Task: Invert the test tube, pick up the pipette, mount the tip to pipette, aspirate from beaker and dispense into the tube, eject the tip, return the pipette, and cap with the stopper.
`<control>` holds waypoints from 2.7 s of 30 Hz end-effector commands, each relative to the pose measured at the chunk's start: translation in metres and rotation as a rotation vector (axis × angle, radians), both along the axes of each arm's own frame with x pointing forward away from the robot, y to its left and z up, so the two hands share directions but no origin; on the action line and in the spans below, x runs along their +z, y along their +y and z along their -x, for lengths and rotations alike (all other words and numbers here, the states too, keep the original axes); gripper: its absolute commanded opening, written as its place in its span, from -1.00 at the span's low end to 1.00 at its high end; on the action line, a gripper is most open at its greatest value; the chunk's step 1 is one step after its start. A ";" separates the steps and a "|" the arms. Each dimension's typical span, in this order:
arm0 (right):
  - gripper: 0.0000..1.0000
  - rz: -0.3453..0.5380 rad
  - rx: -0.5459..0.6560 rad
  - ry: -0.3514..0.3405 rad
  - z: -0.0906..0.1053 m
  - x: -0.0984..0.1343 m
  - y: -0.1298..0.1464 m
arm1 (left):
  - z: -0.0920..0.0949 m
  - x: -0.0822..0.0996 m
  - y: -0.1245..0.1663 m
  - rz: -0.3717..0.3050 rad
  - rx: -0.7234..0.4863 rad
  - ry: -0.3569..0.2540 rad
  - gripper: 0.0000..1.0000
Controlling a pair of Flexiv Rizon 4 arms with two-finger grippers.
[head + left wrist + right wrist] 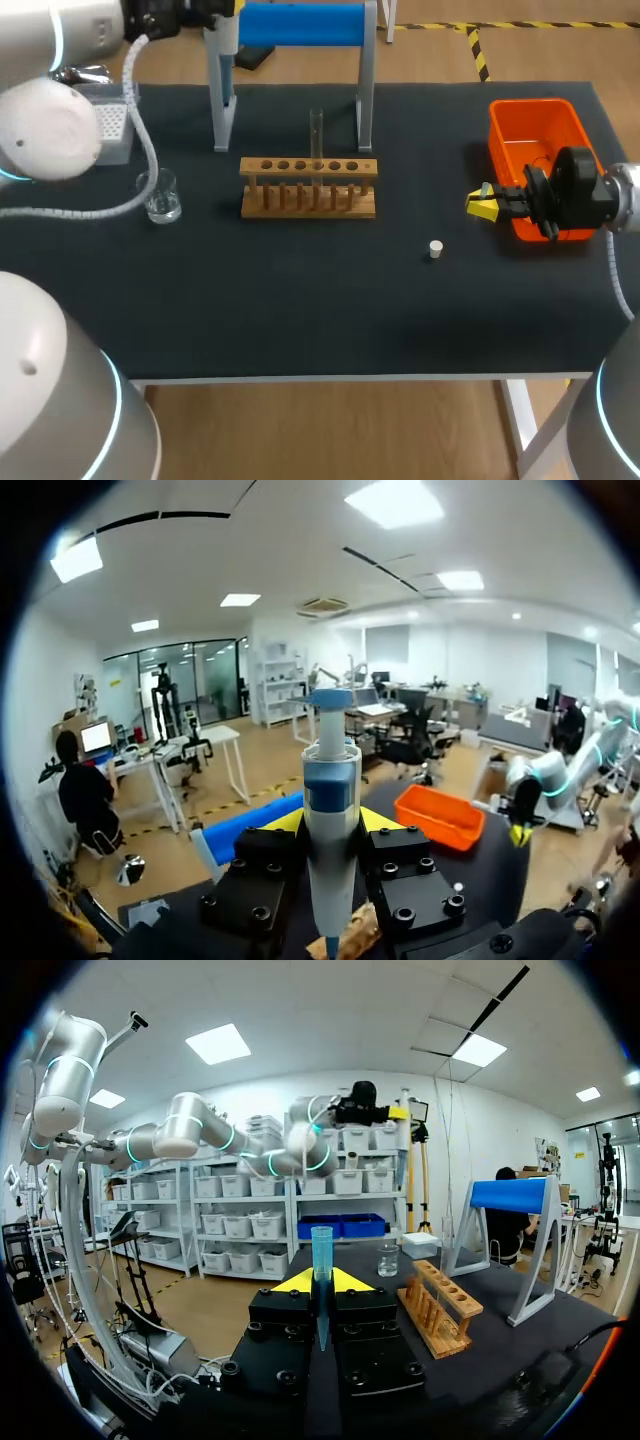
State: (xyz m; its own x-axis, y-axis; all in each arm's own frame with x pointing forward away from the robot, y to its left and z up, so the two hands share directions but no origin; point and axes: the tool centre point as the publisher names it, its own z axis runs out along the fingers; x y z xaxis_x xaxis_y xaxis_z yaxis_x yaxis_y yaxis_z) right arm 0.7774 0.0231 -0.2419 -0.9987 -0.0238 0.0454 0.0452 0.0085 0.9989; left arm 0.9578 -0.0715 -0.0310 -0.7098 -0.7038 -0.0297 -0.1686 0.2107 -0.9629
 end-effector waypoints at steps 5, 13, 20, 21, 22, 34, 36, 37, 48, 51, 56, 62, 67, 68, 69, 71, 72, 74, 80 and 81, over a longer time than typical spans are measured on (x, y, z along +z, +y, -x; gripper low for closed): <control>-1.00 0.001 0.001 -0.001 0.001 0.000 -0.001 | 0.023 0.004 0.006 0.019 -0.484 0.105 -1.00; -1.00 0.001 0.001 -0.001 0.001 0.000 -0.001 | 0.023 0.004 0.006 0.019 -0.484 0.105 -1.00; -1.00 0.001 0.001 -0.001 0.001 0.000 -0.001 | 0.023 0.004 0.006 0.019 -0.484 0.105 -1.00; -1.00 0.001 0.001 -0.001 0.001 0.000 -0.001 | 0.023 0.004 0.006 0.019 -0.484 0.105 -1.00; -1.00 0.001 0.001 -0.001 0.001 0.000 -0.001 | 0.028 0.004 0.003 0.018 -0.491 0.100 -1.00; -1.00 0.001 0.001 -0.001 0.001 0.000 -0.001 | 0.091 0.002 -0.037 0.110 -0.483 0.026 -1.00; -1.00 0.001 0.001 -0.001 0.001 0.000 -0.001 | 0.097 0.001 -0.046 0.121 -0.492 0.017 -1.00; -1.00 0.001 0.001 -0.001 0.001 0.000 -0.001 | 0.100 0.001 -0.052 0.126 -0.509 0.019 -1.00; -1.00 0.001 0.001 -0.001 0.001 0.000 -0.001 | 0.119 0.004 -0.089 0.188 -0.570 -0.023 -1.00; -1.00 0.001 0.001 -0.001 0.001 0.000 -0.001 | 0.121 0.005 -0.095 0.214 -0.587 -0.029 -1.00; -1.00 0.001 0.001 -0.001 0.001 0.000 -0.001 | 0.124 0.007 -0.113 0.202 -0.625 -0.041 -1.00; -1.00 0.001 0.001 -0.001 0.001 0.000 -0.001 | 0.127 0.003 -0.133 0.155 -0.612 -0.022 -1.00; -1.00 0.001 0.001 -0.001 0.001 0.000 -0.001 | 0.132 0.005 -0.139 0.136 -0.553 -0.068 -1.00; -1.00 0.001 0.001 -0.001 0.001 0.000 -0.001 | 0.132 0.005 -0.141 0.136 -0.555 -0.068 -1.00; -1.00 0.001 0.001 -0.001 0.001 0.000 -0.001 | 0.132 0.004 -0.142 0.134 -0.555 -0.067 -1.00; -1.00 0.001 0.001 -0.001 0.001 0.000 -0.001 | 0.132 0.004 -0.144 0.135 -0.557 -0.063 -1.00; -1.00 0.001 0.001 -0.001 0.001 0.000 -0.001 | 0.132 0.004 -0.145 0.129 -0.559 -0.063 -1.00; -1.00 0.001 0.001 -0.001 0.001 0.000 -0.001 | 0.132 0.005 -0.147 0.124 -0.559 -0.065 -1.00; -1.00 0.001 0.001 -0.001 0.001 0.000 -0.001 | 0.133 0.007 -0.153 0.124 -0.564 -0.074 -1.00; -1.00 0.001 0.001 -0.001 0.001 0.000 -0.001 | 0.133 0.008 -0.154 0.124 -0.566 -0.074 -1.00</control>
State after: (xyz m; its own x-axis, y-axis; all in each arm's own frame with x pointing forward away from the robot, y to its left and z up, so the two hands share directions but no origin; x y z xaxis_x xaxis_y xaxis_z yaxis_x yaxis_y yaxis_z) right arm 0.7774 0.0230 -0.2419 -0.9987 -0.0238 0.0454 0.0452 0.0084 0.9989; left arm 0.8226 -0.2209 -0.0236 -0.9758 -0.2160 -0.0345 0.0052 0.1347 -0.9909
